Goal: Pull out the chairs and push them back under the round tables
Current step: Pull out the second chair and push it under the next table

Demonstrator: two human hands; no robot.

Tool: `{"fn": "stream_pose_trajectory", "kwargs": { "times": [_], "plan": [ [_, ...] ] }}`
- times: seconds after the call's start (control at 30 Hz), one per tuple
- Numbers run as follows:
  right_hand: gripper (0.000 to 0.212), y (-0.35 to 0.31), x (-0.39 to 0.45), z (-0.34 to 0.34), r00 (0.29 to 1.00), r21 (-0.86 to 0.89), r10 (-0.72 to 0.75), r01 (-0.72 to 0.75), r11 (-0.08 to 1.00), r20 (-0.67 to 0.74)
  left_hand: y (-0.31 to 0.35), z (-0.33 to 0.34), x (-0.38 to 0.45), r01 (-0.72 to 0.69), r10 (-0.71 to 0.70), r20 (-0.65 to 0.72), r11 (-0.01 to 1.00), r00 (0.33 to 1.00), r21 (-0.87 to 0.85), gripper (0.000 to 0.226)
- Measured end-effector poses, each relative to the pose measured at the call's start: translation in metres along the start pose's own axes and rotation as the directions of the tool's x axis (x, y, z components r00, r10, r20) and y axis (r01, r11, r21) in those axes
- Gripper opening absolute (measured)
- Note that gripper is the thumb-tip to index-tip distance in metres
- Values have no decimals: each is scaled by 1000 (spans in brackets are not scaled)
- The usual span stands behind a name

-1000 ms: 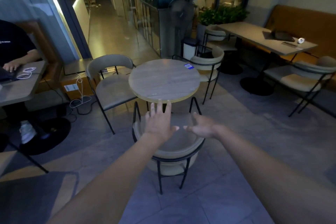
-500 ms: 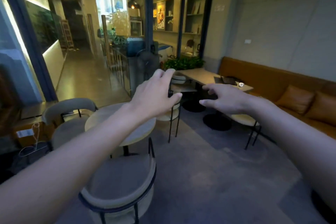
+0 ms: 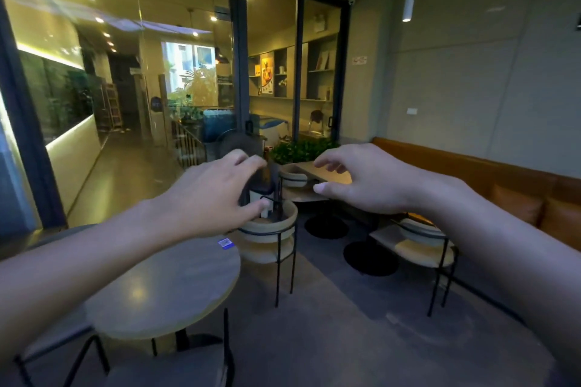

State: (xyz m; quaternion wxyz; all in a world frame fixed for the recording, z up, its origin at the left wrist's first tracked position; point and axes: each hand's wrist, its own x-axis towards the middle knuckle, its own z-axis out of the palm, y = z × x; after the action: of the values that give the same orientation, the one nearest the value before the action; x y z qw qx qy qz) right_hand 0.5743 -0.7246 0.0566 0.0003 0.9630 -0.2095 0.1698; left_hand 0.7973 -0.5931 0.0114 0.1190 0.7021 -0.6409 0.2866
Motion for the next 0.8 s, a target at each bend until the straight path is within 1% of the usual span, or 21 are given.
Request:
{"fn": "stream_pose_trajectory", "kwargs": {
  "times": [0.07, 0.13, 0.23, 0.3, 0.37, 0.4, 0.47, 0.53, 0.67, 0.73, 0.8],
  "plan": [
    [52, 26, 19, 5, 1000, -26, -21, 21, 999, 2, -15, 24, 23, 20, -20, 7, 1000, 1000, -16, 72],
    [48, 55, 40, 10, 999, -50, -37, 38, 998, 6, -26, 51, 48, 47, -45, 22, 997, 999, -67, 73],
    [43, 106, 68, 29, 1000, -40, -15, 15, 999, 12, -30, 104, 93, 61, -52, 65, 989, 996, -136, 69],
    [41, 145, 85, 49, 999, -4, 41, -41, 999, 31, -24, 142, 132, 72, -56, 91, 978, 994, -193, 63],
    [39, 185, 100, 74, 992, 26, 106, -108, 994, 72, -11, 179, 171, 92, -55, 129, 950, 990, -299, 57],
    [39, 205, 105, 86, 986, 33, 139, -143, 989, 97, -4, 197, 190, 88, -40, 141, 933, 989, -350, 56],
    [39, 251, 116, 112, 967, 38, 208, -216, 976, 148, 9, 235, 229, 67, -4, 159, 916, 987, -395, 58],
    [41, 297, 126, 138, 937, 41, 280, -295, 955, 210, 18, 275, 265, 58, 12, 175, 919, 984, -390, 62],
    [46, 392, 148, 188, 862, 16, 403, -429, 903, 307, 35, 363, 335, 107, 7, 305, 929, 952, -355, 66],
    [51, 439, 164, 211, 818, -2, 462, -491, 871, 343, 39, 409, 369, 130, -5, 369, 940, 929, -316, 64],
    [55, 483, 188, 229, 782, -14, 488, -524, 851, 387, 38, 454, 401, 169, -23, 460, 945, 888, -280, 64]
  ]
}}
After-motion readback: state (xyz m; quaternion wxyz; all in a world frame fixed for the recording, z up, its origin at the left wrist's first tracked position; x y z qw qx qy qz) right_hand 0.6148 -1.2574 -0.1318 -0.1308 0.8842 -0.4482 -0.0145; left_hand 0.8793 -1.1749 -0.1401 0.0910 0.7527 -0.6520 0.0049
